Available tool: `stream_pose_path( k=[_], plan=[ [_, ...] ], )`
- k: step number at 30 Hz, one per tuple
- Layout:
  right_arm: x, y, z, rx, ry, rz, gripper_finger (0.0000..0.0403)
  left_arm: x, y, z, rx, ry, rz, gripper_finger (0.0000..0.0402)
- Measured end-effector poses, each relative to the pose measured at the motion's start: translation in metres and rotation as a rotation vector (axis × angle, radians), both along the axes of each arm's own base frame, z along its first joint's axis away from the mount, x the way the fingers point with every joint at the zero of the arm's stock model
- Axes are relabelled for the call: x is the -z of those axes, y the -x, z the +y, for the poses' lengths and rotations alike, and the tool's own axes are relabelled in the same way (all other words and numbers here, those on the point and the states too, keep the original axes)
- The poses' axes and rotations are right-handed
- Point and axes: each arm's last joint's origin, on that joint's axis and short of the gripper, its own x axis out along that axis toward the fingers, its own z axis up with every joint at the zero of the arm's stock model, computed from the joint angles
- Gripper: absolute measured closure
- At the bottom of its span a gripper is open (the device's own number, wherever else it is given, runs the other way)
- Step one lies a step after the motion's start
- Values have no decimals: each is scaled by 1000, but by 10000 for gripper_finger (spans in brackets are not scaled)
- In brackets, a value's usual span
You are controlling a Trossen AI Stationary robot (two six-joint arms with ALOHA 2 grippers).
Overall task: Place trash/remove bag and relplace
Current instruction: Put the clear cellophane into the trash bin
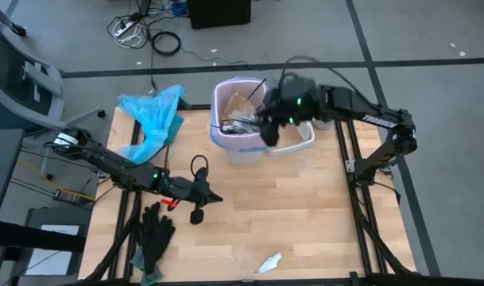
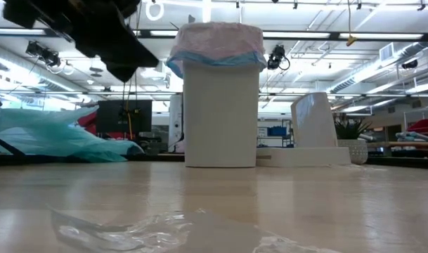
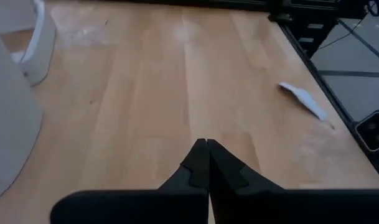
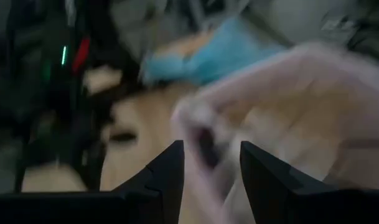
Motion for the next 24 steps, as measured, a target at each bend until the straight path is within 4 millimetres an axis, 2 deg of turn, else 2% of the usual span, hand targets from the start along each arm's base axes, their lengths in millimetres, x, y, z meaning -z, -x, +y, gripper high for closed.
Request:
stream_pose_path(
  k=[6, 15, 24],
  plan=[
    [18, 9, 56, -180, -10, 219, 259, -19, 0, -22, 39, 2, -58, 401],
    [27, 31, 130, -283, -29, 335, 259, -49, 0, -56, 70, 52, -33, 401],
    [29, 62, 188, -254, -112, 334, 262, -67, -8, -60, 65, 222, -177, 368]
  ],
)
